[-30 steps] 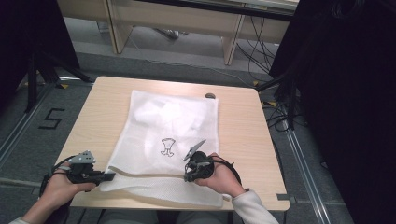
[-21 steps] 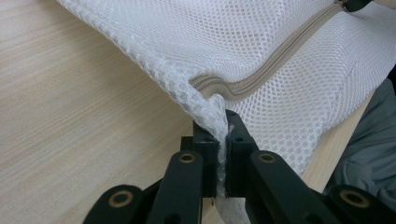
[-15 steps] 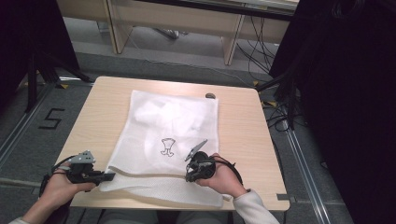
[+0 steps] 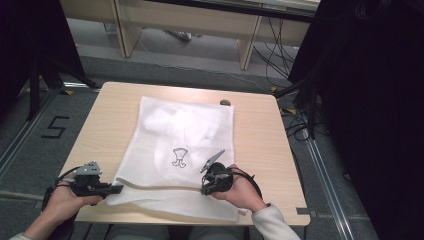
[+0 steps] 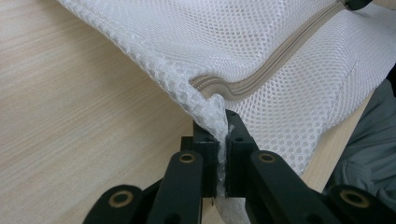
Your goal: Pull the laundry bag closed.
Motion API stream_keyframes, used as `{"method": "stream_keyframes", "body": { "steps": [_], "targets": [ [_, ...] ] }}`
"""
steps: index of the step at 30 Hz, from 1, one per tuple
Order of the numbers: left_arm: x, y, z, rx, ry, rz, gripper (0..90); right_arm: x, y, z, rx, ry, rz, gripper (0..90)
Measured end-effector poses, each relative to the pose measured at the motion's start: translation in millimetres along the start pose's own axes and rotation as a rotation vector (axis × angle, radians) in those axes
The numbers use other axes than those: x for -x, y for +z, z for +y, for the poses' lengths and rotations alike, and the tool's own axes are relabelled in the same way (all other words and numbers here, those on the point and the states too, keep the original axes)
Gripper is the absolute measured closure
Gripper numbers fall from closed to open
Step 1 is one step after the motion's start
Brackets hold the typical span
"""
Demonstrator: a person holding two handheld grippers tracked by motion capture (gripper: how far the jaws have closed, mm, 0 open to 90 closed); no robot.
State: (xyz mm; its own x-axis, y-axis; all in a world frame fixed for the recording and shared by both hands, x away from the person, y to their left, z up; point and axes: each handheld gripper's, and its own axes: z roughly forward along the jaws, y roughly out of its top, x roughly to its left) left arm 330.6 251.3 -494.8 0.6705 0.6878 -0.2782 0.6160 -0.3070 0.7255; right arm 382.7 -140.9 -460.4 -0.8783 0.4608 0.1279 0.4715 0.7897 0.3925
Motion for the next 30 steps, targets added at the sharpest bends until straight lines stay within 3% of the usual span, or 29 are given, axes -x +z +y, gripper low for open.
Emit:
{"method": "stream_keyframes", "body": {
  "steps": [1,2,4,30],
  "targets": [
    [-0.9,-0.5,0.5,-0.007,0.015,-0.004,85.4,-0.6,-0.2,-0.3,0.0,0.008,-0.004,82.5],
    [0.0,-0.2,0.0,-0.002,-0.001,0.003,85.4,-0.5,-0.6,-0.5,-0.004,0.003,-0.005,82.5],
    [-0.7,-0.5,0.2,0.0,0.013,0.002,85.4,0.2,-0.8,-1.5,-0.001,0.004,-0.002,82.5],
    [-0.2,-0.5,0.3,0.007,0.002,0.003,85.4,3.5,-7.2,-12.6,-0.004,0.038,-0.012,82.5]
  ]
}}
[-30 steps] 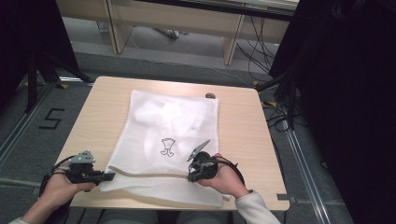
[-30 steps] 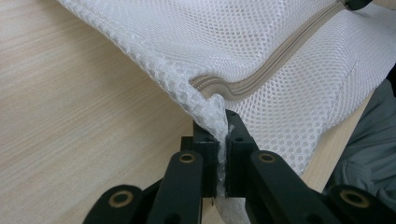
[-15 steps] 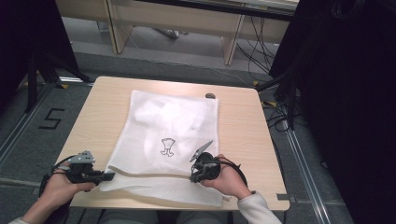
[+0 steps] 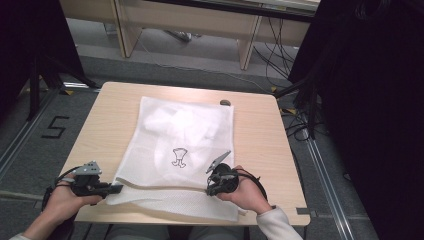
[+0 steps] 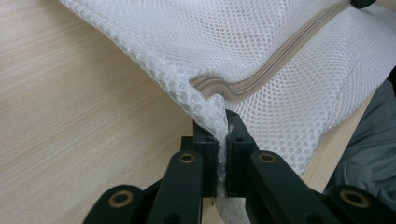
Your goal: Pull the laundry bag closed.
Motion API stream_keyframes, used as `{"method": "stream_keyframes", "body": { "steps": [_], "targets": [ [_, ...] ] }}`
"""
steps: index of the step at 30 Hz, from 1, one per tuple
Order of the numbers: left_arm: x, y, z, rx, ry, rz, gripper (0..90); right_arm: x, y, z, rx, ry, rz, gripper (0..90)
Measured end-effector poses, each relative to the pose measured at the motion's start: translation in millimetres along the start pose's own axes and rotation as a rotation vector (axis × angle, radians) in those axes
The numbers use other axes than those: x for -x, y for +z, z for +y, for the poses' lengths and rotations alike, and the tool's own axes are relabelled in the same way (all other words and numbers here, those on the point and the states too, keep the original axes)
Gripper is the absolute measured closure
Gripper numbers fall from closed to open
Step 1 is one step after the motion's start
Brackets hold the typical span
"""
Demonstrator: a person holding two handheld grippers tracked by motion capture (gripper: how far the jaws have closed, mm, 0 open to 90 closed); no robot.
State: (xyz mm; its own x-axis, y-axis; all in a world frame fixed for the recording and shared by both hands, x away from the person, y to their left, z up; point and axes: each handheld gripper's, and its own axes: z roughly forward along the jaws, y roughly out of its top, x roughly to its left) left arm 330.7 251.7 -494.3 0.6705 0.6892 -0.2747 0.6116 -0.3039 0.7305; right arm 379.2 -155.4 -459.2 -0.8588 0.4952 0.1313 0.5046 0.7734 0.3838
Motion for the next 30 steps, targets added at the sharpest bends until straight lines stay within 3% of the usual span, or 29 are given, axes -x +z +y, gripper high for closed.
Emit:
{"method": "stream_keyframes", "body": {
  "steps": [20,28,30],
  "targets": [
    [-1.3,-1.7,0.6,-0.019,0.003,0.002,85.4,2.8,-3.4,-7.2,-0.006,0.016,-0.004,82.5],
    [-1.5,-1.5,0.5,-0.018,0.001,0.0,85.4,3.5,-4.7,-10.5,-0.006,0.022,0.0,82.5],
    [-1.0,-0.5,-0.2,0.002,-0.003,0.003,85.4,3.8,-4.9,-10.8,-0.008,0.021,0.0,82.5]
  ]
}}
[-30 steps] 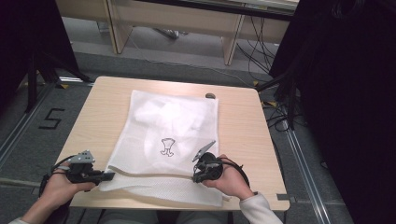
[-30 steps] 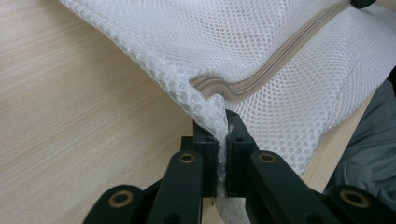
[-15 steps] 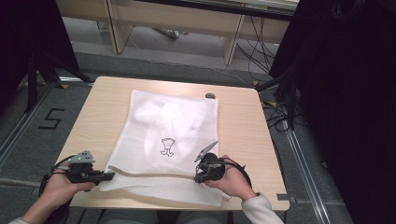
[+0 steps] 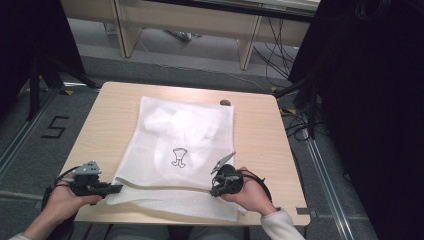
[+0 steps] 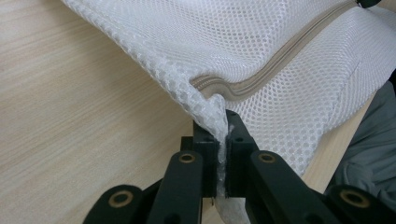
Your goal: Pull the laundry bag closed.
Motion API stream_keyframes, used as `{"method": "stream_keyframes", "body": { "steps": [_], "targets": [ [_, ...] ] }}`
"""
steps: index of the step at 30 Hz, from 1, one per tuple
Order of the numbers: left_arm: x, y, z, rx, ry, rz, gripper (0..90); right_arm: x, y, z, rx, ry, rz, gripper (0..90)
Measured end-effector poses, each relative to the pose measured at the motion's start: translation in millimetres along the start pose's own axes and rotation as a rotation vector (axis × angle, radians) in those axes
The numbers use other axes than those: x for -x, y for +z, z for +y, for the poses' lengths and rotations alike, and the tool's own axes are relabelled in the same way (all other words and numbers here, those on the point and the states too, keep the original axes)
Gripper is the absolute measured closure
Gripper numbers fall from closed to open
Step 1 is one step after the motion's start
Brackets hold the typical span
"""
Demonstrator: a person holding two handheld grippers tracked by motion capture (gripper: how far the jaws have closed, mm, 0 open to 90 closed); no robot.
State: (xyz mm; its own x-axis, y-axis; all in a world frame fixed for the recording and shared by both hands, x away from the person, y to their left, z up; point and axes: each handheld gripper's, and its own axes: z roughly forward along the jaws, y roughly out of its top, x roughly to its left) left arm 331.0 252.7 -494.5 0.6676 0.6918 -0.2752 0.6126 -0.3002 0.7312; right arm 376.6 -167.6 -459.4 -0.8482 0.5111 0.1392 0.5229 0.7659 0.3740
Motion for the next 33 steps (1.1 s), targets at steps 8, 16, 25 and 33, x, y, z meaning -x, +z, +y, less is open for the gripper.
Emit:
{"method": "stream_keyframes", "body": {
  "steps": [8,16,25,33],
  "targets": [
    [-1.3,-1.7,0.8,-0.021,0.007,-0.006,85.4,1.9,-2.3,-2.8,-0.004,-0.001,-0.009,82.5],
    [-0.9,-1.7,0.7,-0.019,0.005,0.001,85.4,4.2,-4.7,-8.1,0.0,0.008,-0.01,82.5],
    [-0.6,-0.9,0.1,0.0,0.0,0.005,85.4,5.9,-7.5,-11.5,0.001,0.011,-0.014,82.5],
    [-0.7,-1.0,0.1,-0.001,0.0,0.004,85.4,7.4,-9.7,-15.2,0.002,0.02,-0.014,82.5]
  ]
}}
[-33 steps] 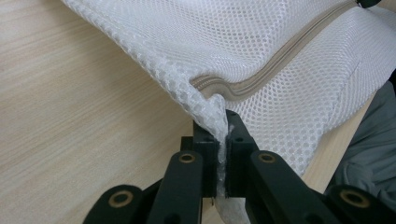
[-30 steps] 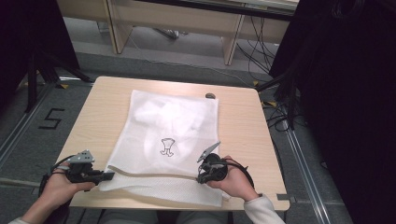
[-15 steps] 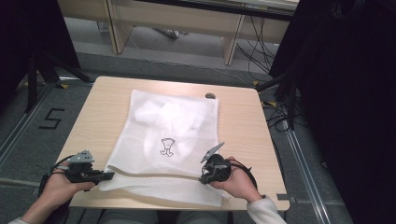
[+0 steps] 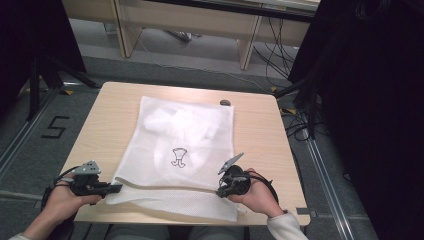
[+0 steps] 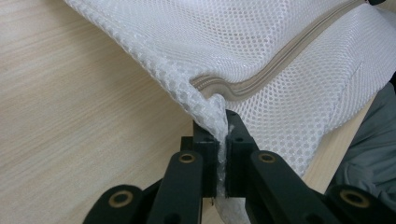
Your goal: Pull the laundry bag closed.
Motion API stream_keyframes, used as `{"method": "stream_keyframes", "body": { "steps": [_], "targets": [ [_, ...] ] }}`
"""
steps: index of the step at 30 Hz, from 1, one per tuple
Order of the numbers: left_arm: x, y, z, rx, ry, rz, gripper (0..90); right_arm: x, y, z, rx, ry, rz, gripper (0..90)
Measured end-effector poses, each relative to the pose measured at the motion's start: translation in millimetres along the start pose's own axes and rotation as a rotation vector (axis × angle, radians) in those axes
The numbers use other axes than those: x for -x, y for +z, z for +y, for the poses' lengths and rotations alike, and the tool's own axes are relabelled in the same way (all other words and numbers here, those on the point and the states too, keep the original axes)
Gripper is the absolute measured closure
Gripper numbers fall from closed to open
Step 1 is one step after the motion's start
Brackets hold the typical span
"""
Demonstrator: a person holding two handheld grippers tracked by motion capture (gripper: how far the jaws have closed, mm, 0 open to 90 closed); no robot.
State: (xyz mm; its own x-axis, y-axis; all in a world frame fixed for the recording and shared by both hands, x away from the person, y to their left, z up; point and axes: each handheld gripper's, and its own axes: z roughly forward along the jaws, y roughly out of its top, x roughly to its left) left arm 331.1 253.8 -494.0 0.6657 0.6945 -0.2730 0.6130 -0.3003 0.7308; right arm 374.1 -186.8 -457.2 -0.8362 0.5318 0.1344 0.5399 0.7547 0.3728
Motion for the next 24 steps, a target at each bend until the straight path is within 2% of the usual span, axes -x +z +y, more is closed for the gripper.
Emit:
{"method": "stream_keyframes", "body": {
  "steps": [10,13,14,24],
  "targets": [
    [-1.2,-1.9,0.8,-0.019,0.002,-0.001,85.4,3.9,-3.4,-6.4,0.007,0.005,-0.006,82.5],
    [-0.6,-1.4,0.2,-0.004,-0.002,0.004,85.4,4.7,-4.5,-8.4,0.0,0.016,-0.001,82.5],
    [-0.6,-1.1,0.1,0.0,-0.001,0.003,85.4,5.5,-4.3,-8.8,0.007,0.004,-0.003,82.4],
    [-0.9,-1.5,0.1,0.005,0.0,0.003,85.4,9.4,-7.1,-14.9,0.005,0.02,-0.007,82.4]
  ]
}}
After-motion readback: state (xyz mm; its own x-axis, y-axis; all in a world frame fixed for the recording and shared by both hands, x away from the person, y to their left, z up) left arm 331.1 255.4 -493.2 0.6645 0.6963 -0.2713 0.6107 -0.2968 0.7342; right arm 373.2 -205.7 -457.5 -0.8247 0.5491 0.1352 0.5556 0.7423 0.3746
